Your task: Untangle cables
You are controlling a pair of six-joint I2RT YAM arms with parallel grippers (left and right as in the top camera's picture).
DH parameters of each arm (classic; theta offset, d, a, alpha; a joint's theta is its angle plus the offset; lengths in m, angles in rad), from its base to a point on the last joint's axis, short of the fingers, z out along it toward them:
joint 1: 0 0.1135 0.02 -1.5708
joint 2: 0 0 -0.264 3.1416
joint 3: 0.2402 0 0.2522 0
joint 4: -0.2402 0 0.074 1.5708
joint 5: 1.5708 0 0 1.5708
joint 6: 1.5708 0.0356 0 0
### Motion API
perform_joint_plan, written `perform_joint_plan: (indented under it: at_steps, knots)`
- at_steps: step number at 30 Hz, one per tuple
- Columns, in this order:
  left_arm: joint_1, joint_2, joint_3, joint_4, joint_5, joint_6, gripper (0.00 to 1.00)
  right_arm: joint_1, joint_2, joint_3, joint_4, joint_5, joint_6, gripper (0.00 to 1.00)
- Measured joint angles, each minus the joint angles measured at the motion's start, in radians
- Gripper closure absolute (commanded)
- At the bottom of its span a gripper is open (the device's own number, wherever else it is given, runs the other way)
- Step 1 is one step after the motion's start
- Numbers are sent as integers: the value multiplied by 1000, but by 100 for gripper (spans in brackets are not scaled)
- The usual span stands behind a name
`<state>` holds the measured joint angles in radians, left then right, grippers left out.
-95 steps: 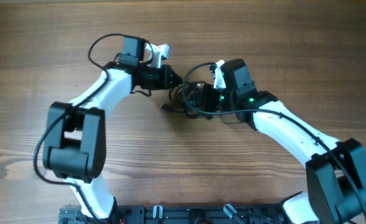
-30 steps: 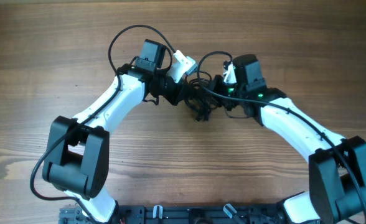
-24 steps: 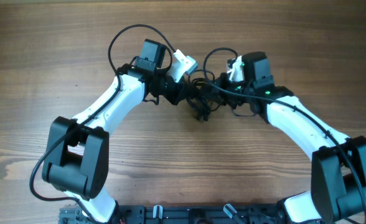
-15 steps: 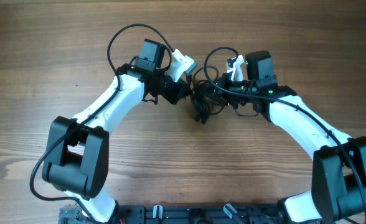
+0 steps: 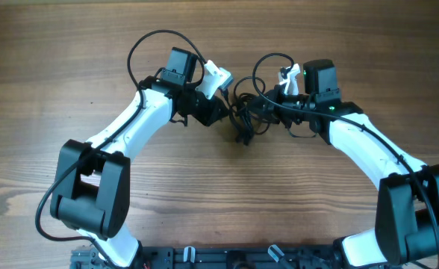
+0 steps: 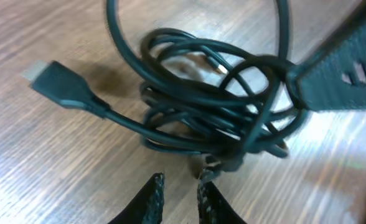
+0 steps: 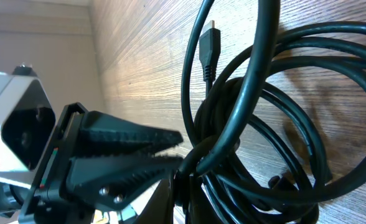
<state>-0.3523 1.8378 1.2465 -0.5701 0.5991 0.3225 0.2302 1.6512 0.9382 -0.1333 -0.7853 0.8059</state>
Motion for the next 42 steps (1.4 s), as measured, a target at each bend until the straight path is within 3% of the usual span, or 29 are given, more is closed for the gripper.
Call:
perform_joint_plan:
  at_steps: [11,28,42]
  knots:
    - [0,0,0,-14,126,85,75,19,0,0,-69,0,19,96]
    - [0,3,0,-5,128,92,63,52,0,0,-61,0,80,96]
    - [-5,36,0,-2,127,92,62,52,0,0,-48,5,83,96]
